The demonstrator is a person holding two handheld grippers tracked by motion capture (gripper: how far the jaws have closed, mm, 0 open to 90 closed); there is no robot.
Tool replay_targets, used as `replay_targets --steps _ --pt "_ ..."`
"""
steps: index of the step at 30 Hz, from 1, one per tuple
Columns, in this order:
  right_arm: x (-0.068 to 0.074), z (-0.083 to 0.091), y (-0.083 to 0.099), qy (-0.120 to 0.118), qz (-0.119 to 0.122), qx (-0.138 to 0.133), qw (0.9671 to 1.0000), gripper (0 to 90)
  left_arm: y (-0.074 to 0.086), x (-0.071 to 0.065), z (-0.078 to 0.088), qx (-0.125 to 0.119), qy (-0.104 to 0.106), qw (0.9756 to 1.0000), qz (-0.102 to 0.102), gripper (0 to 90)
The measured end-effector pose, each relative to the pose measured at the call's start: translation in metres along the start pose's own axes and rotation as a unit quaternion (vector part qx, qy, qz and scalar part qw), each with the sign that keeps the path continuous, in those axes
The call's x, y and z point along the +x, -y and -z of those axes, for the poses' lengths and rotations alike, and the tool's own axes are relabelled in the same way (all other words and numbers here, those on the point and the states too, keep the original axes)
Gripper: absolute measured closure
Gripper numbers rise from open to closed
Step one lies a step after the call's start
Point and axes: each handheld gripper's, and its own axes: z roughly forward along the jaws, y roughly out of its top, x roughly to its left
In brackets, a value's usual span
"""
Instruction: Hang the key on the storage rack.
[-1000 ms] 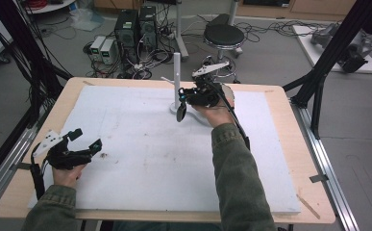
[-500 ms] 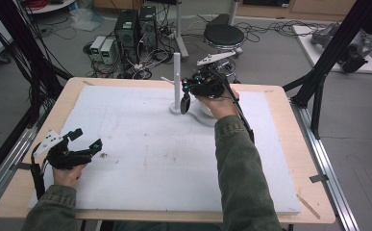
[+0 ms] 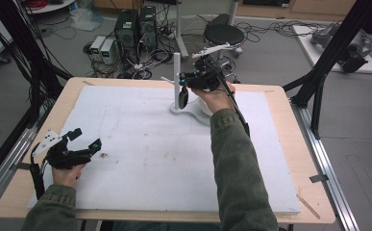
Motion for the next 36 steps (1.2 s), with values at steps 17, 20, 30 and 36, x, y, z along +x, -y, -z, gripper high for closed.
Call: replay_targets --steps 17,20,30,36 --pt "0.007 -0.025 -0.012 0.044 0.014 0.041 0.9981 69.9 -0.001 0.002 0.002 -0.006 -0.002 1.0000 0.003 2.1" --pt "0.004 -0.028 -0.011 0.047 0.005 0.042 0.9980 69.9 -0.001 0.003 0.002 -0.005 -0.003 1.0000 0.004 2.1" --pt "0.003 -0.037 -0.011 0.050 0.000 0.045 0.9977 69.5 -0.001 0.004 0.004 -0.007 -0.005 1.0000 0.005 2.2" --pt "0.005 -0.036 -0.011 0.033 0.002 0.046 0.9984 54.0 0.000 0.005 0.005 -0.009 -0.007 0.9999 0.007 2.1"
